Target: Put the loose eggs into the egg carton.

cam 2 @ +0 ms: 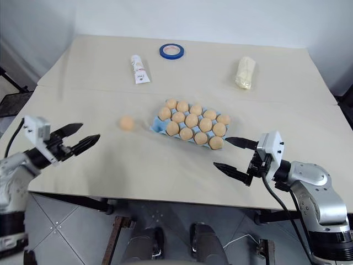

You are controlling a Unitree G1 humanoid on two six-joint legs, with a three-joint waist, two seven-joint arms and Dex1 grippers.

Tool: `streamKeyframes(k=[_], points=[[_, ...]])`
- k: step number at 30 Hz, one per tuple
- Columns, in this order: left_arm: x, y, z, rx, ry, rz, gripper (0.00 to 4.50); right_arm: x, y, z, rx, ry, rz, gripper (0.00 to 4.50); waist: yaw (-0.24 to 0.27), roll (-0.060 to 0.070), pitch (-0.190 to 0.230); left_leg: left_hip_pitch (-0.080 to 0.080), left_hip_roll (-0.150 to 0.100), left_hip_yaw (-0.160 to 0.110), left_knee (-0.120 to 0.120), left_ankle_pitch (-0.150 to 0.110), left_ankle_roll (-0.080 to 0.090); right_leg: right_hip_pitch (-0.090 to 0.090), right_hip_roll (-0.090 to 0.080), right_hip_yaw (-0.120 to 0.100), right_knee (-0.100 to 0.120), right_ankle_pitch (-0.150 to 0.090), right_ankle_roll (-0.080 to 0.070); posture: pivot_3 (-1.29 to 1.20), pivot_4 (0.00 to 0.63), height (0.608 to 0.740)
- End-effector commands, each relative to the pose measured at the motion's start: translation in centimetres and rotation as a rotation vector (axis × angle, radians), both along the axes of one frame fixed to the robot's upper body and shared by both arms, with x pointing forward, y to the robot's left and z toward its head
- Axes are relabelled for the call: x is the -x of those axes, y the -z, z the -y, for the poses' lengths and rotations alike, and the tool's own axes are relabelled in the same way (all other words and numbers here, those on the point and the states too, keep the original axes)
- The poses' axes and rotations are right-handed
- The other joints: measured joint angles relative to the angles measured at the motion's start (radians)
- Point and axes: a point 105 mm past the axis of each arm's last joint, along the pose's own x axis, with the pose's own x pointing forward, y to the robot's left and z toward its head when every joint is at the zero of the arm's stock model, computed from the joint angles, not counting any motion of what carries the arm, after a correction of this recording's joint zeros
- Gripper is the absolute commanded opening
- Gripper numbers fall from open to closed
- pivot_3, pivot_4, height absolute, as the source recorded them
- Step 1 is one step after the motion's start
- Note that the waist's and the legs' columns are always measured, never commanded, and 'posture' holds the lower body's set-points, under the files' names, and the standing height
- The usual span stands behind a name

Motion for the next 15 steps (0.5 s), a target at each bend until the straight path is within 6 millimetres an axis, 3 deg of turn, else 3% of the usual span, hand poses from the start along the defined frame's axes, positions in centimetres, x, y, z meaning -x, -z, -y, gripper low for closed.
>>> streamKeyframes(k=[1,5,10,15], points=[[-2.1,-0.3,1.1,-0.029,0.041,0.011,4.46,0.2,-0.7,0.0,-0.011,-0.004,0.039,4.50,-0.001,0.000,0.000,0.000,0.000,0.000,0.000,0.002,0.003,0.000,0.000,0.000,0.000,0.000,0.000,0.00,0.150,0.740],[-5.3,0.2,2.7,-0.046,0.065,-0.006,4.46,0.5,-0.7,0.2,-0.015,0.016,0.047,4.50,-0.002,0.000,0.000,-0.001,0.000,0.002,0.000,0.002,0.005,-0.001,0.001,0.000,-0.001,0.000,0.001,0.00,0.150,0.740],[-7.2,0.8,4.6,-0.063,0.126,-0.032,4.46,0.9,-0.6,0.6,-0.010,0.042,0.046,4.50,-0.005,0.000,0.000,-0.002,0.001,0.003,0.000,0.002,0.004,-0.003,0.003,0.001,-0.001,0.000,0.002,0.00,0.150,0.740],[-8.6,2.5,4.5,-0.128,0.042,-0.109,4.46,1.3,-0.4,0.8,-0.003,0.060,0.044,4.50,-0.005,0.000,0.000,-0.002,0.000,0.004,0.002,0.002,0.004,-0.003,0.003,0.002,0.000,0.001,0.003,0.00,0.150,0.740]])
